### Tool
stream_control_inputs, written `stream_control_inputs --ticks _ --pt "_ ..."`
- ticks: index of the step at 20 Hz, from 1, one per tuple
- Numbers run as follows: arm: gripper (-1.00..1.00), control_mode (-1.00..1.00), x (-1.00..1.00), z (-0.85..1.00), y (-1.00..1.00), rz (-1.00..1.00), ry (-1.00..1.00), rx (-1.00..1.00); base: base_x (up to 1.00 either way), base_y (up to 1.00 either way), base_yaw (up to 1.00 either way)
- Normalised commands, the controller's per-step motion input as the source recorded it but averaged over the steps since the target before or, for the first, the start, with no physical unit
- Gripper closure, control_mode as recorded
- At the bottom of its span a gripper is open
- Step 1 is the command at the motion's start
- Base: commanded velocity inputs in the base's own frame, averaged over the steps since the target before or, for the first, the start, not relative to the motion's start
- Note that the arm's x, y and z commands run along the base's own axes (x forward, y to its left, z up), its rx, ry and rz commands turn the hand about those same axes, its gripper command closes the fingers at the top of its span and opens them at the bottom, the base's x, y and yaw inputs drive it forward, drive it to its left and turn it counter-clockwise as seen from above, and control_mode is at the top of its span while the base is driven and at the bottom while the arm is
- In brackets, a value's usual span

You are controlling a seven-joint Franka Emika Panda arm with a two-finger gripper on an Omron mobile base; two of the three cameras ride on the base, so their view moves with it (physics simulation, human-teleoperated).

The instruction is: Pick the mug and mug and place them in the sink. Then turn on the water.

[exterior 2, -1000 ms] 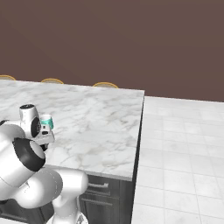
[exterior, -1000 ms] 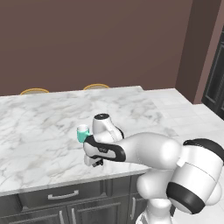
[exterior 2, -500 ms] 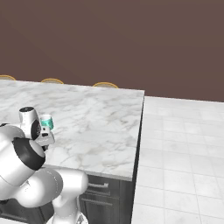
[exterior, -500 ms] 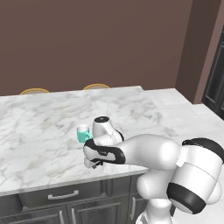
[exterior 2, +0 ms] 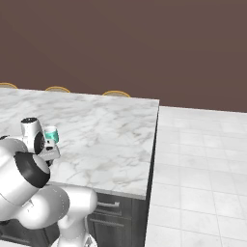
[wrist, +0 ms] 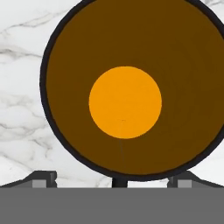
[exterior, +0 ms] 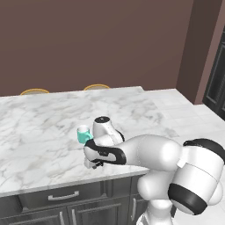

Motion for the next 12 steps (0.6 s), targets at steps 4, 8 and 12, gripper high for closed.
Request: stream_control_inputs --ticks 4,8,12 --pt "-1.00 -1.00 0.00 -0.01 0.00 0.00 0.00 0.00 0.00 0.00 0.00" --pt "-1.00 -1.00 0.00 0.00 0.00 0.00 0.00 0.00 0.00 0.00 0.00" --pt "-1.00 -1.00 0.00 0.00 0.00 0.00 0.00 0.00 0.00 0.00 0.00"
